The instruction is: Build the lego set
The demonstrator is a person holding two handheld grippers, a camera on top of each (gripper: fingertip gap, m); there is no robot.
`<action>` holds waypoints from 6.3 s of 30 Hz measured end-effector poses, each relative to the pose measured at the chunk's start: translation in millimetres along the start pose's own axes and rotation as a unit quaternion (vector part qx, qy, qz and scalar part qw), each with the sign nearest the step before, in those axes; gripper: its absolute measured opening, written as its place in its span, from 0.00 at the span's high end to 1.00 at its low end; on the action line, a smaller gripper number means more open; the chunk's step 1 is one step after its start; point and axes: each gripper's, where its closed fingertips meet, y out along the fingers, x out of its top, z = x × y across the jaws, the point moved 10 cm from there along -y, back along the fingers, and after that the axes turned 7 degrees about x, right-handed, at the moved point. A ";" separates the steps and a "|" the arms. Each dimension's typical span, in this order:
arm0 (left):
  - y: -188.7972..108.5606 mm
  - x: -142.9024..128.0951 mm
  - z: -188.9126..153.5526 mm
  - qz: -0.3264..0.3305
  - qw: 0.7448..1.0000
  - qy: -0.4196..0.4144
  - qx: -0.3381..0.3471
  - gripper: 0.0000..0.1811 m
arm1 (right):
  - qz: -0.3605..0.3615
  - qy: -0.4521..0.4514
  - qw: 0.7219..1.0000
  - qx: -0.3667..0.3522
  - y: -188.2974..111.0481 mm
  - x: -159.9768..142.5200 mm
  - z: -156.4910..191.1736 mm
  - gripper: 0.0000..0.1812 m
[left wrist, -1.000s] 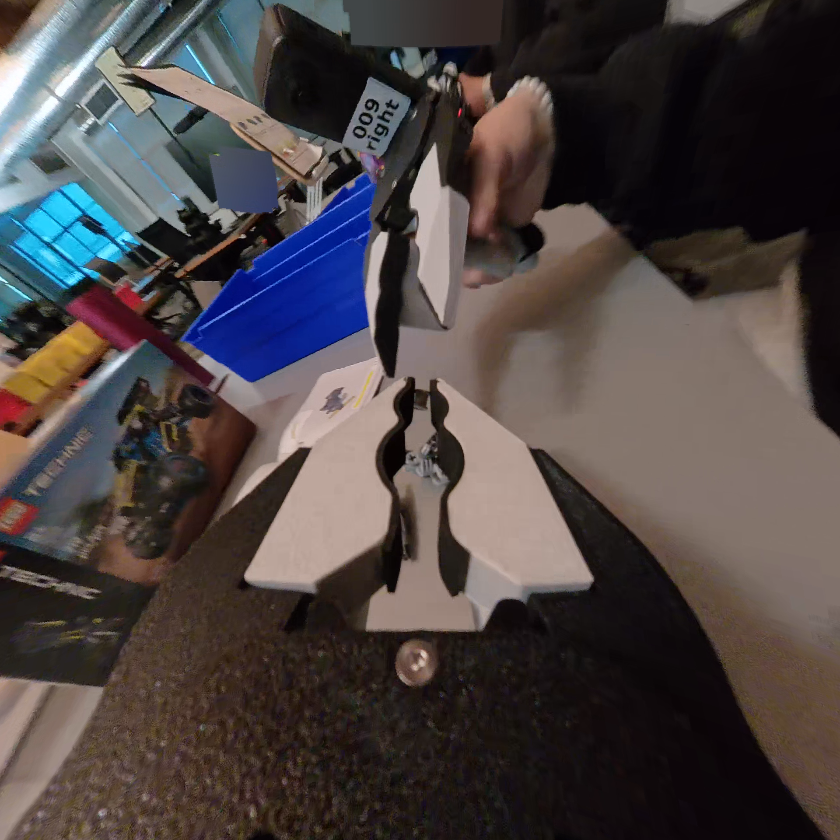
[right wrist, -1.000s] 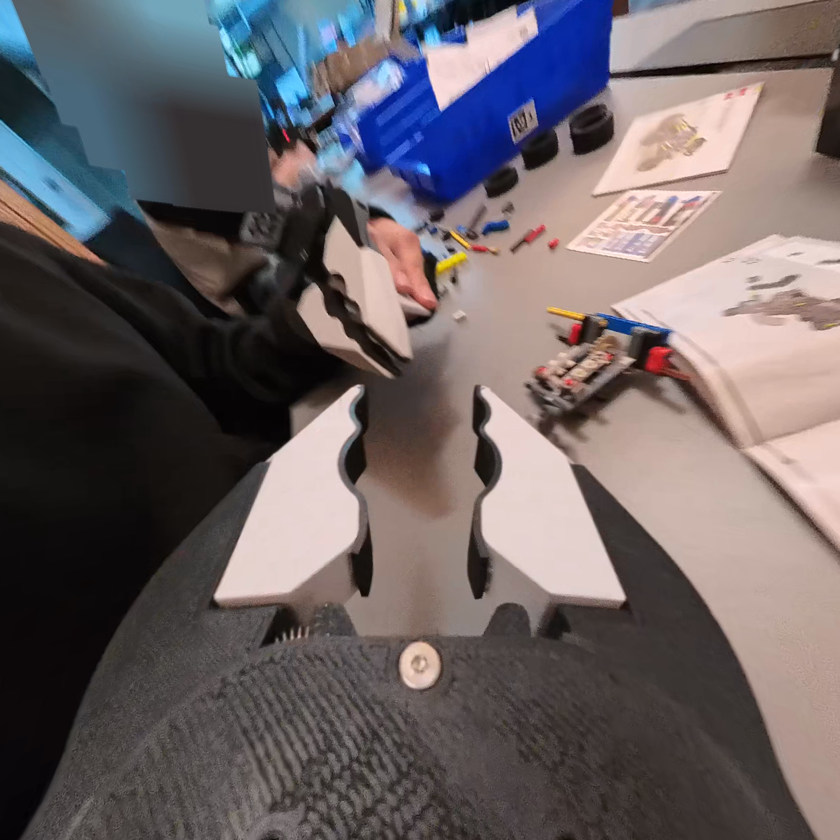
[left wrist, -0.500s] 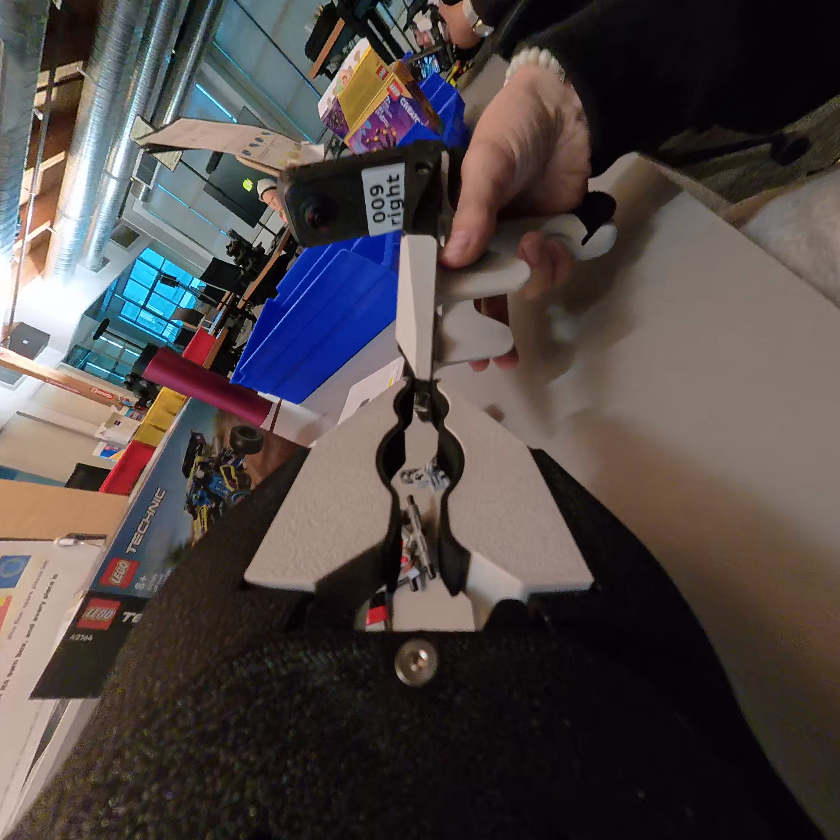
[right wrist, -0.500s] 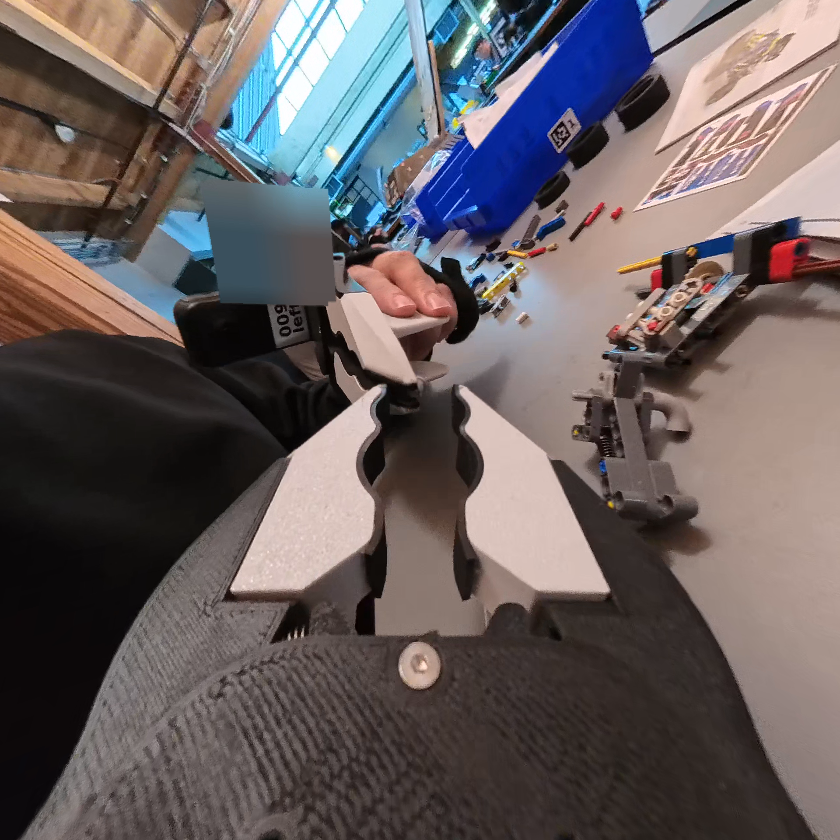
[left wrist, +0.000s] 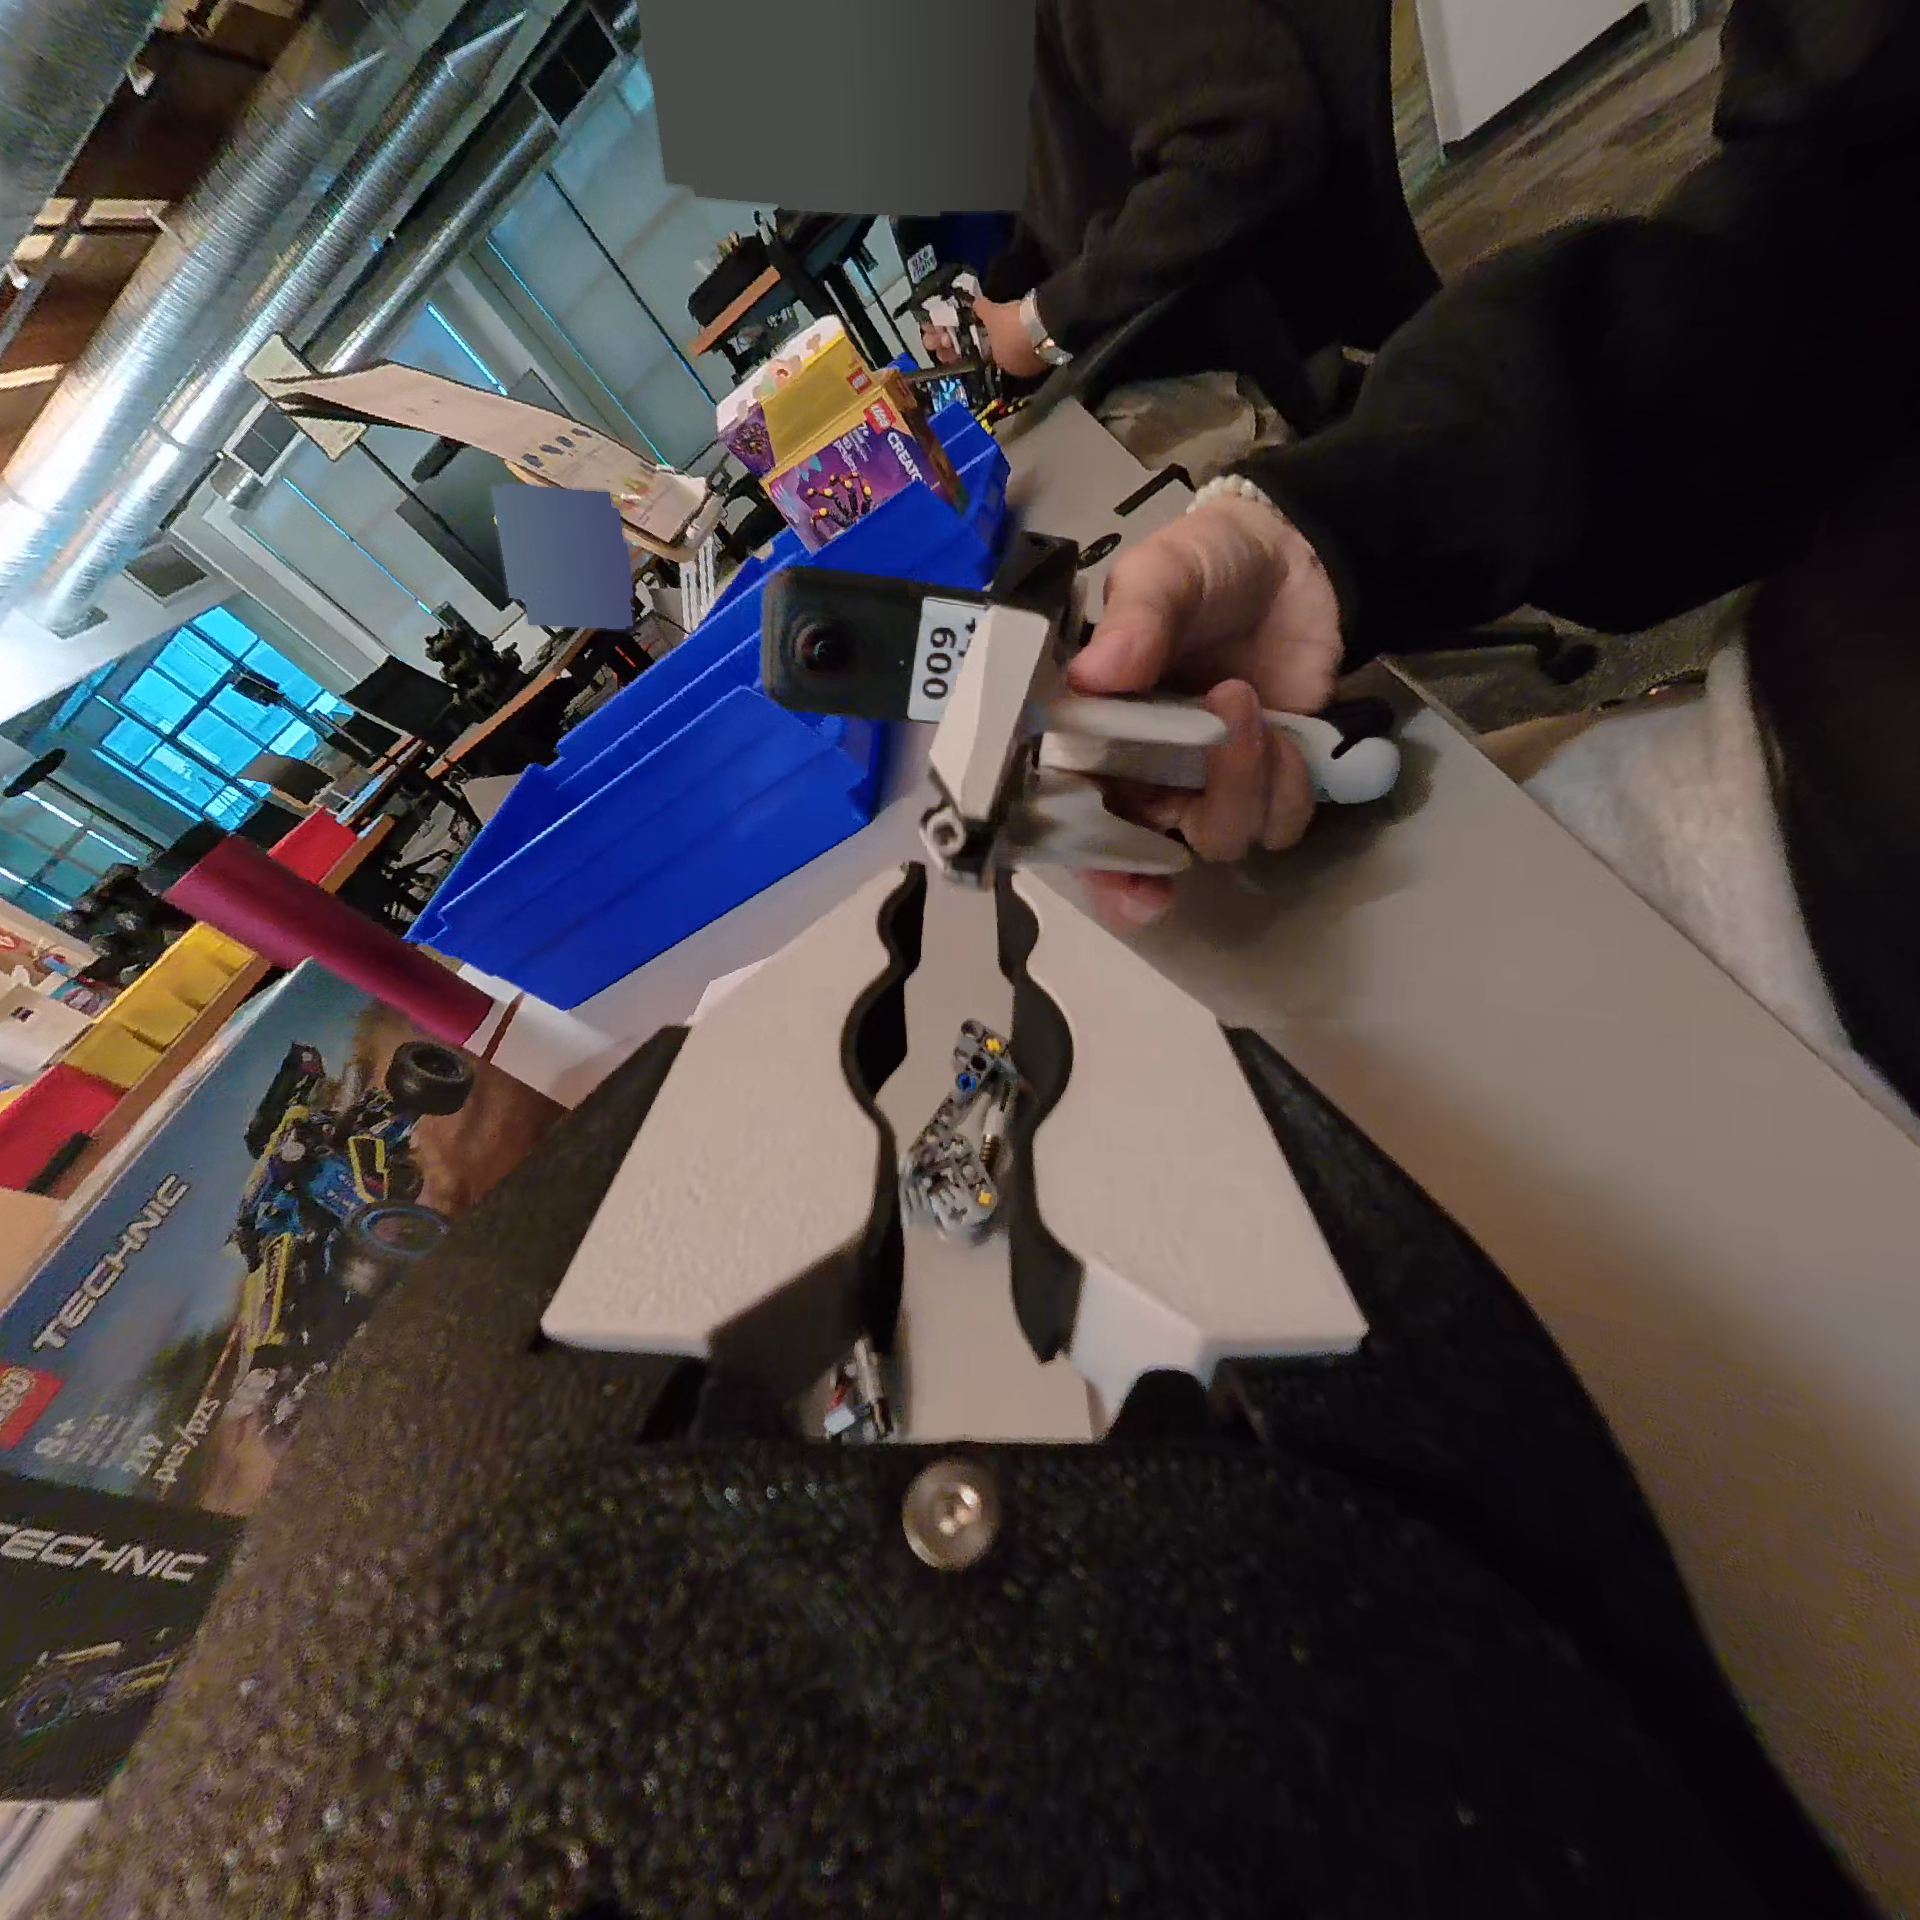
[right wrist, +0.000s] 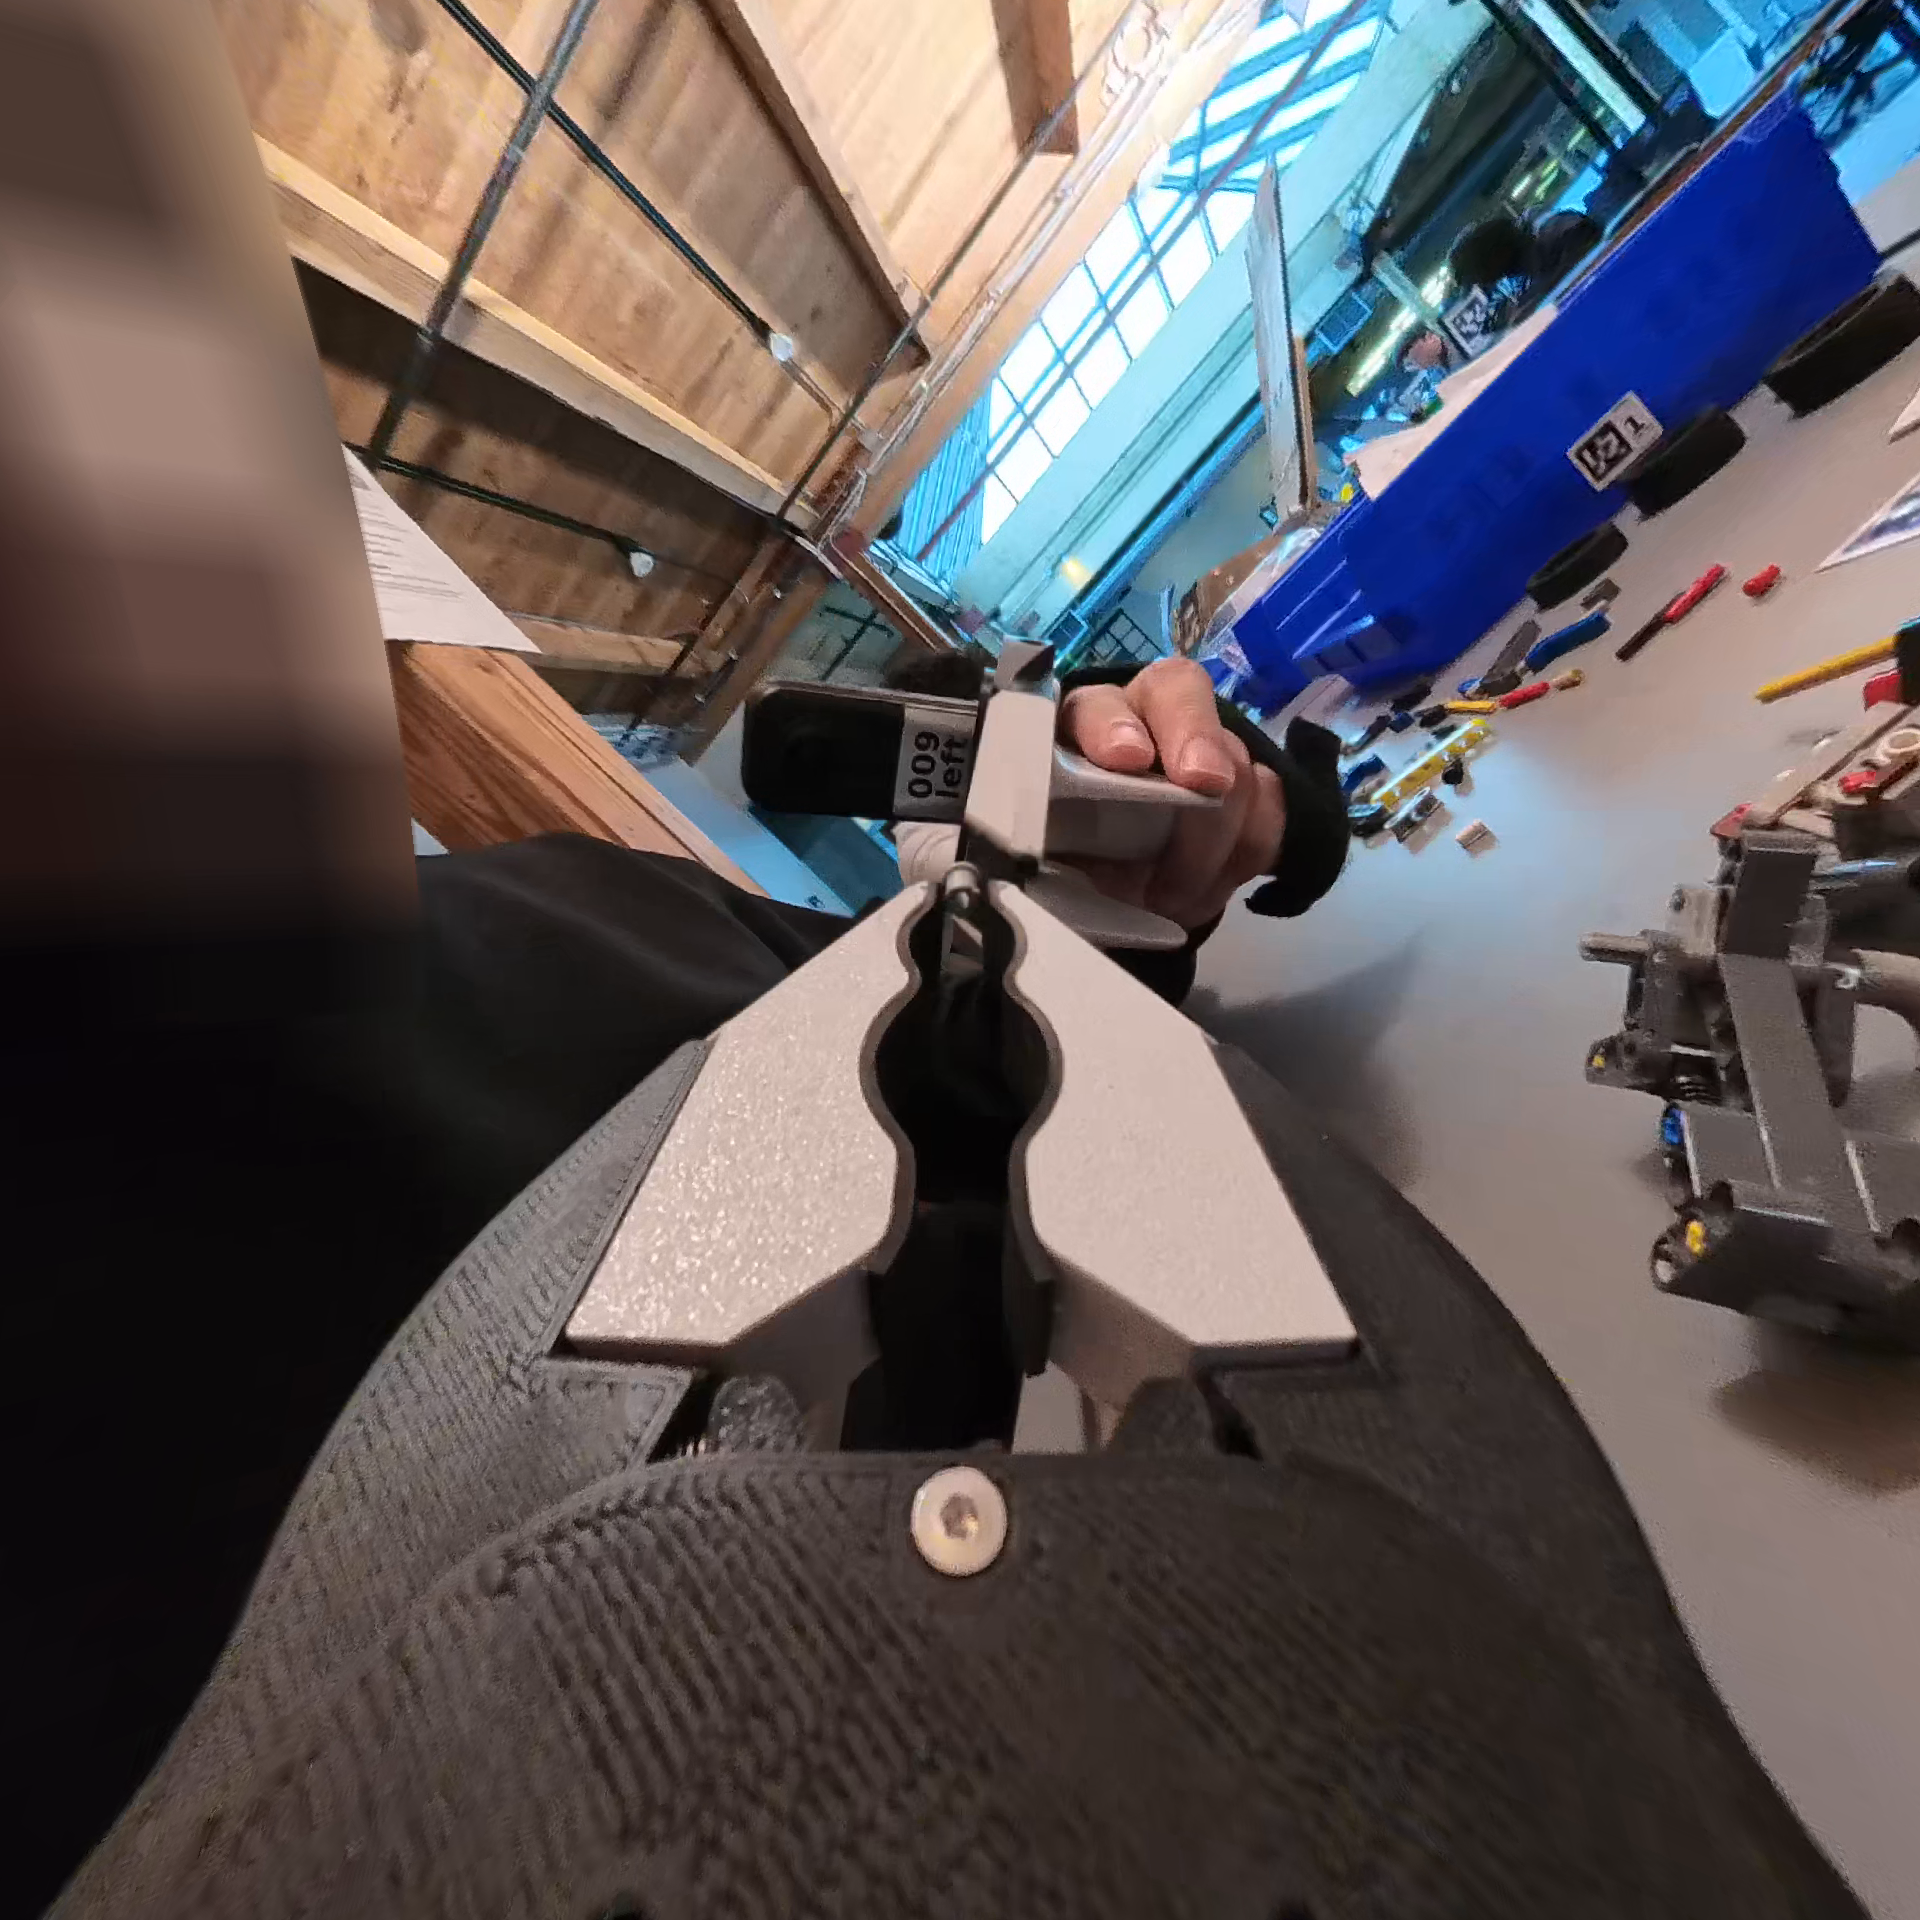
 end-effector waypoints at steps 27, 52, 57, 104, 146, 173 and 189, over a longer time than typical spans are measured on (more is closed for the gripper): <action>-7.3 7.3 0.1 -0.051 0.998 -0.016 -0.020 0.97 | 0.058 -0.062 0.996 -0.011 8.5 0.5 10.2 0.97; -23.0 -17.4 37.1 -0.299 0.854 -0.422 -0.056 0.99 | 0.154 -0.267 0.925 -0.222 22.0 16.9 44.1 0.84; -24.2 -18.9 38.3 -0.308 0.847 -0.430 -0.059 0.98 | 0.177 -0.275 0.913 -0.242 18.9 14.3 38.0 0.83; -4.9 -54.4 24.3 0.193 0.973 -0.115 0.058 0.98 | 0.413 -0.098 0.864 -0.272 -9.4 34.9 -24.5 0.84; 12.3 -10.4 -13.4 0.000 0.998 0.040 0.038 0.98 | 0.163 -0.207 0.936 -0.232 1.6 8.2 28.5 0.92; -10.4 -34.0 -8.1 0.171 0.959 -0.165 -0.153 0.98 | 0.519 -0.308 0.709 -0.364 39.2 -34.7 3.5 0.97; -2.4 -48.4 -10.4 0.303 0.927 -0.172 -0.140 0.93 | 0.474 -0.290 0.738 -0.382 30.0 -36.9 7.6 0.94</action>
